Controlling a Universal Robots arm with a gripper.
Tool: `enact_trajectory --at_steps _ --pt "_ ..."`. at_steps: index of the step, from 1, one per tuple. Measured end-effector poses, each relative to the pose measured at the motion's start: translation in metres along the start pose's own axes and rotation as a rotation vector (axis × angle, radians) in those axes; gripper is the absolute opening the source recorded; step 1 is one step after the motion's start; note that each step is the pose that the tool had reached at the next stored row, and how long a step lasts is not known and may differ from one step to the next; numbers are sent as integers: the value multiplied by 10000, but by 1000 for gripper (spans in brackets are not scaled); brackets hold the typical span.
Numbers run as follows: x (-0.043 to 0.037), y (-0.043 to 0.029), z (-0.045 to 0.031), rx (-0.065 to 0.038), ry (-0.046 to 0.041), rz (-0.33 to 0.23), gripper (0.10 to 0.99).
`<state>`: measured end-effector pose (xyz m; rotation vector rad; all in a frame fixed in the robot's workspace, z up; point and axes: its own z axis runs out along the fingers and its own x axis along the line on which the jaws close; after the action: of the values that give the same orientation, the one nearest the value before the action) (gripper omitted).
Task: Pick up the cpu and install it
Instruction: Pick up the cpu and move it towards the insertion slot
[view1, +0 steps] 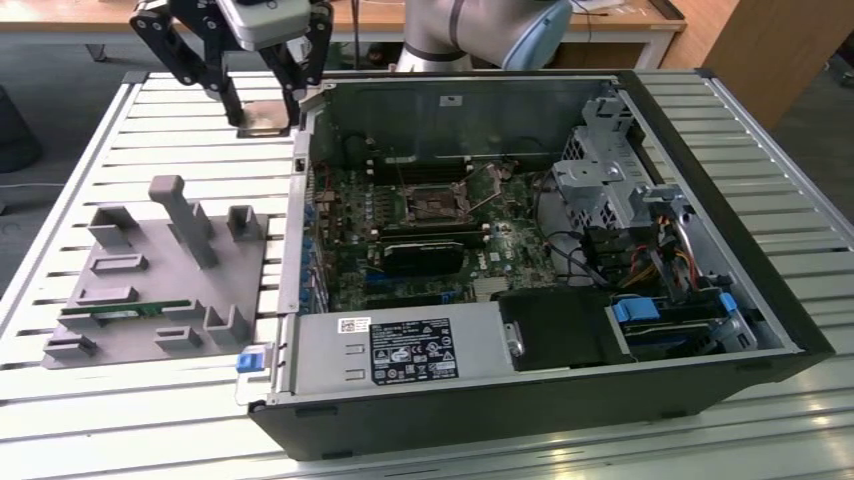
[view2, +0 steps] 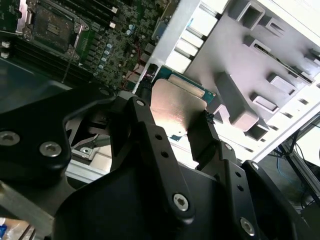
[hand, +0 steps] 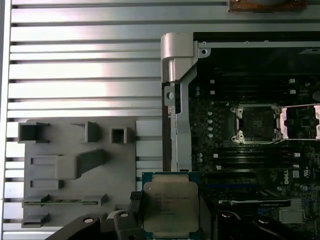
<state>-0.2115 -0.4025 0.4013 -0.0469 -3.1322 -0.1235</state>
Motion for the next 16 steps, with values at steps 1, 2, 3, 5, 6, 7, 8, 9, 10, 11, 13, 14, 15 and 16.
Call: enact_trajectory --at_steps 1,2,3,5,6,7,8,9,10,11,13,14,15,16 --pt "-10 0 0 0 -1 0 537" --pt "-20 1 0 0 0 1 537" --pt "-31 1 0 0 0 0 537" --pt "-61 2 0 0 0 1 537" --pt "-79 3 0 -1 0 1 537" --pt "-100 5 0 0 0 0 537" --pt "-119 6 1 0 0 1 537" --pt "-138 8 2 0 0 1 537" --pt "-158 10 2 0 0 1 537" --pt "-179 12 3 0 0 0 537" --pt "-225 17 5 0 0 0 537" --pt "-251 21 7 -1 -1 1 537" --pt "-279 24 9 -1 -1 1 537" --pt "-305 28 10 0 0 1 537"
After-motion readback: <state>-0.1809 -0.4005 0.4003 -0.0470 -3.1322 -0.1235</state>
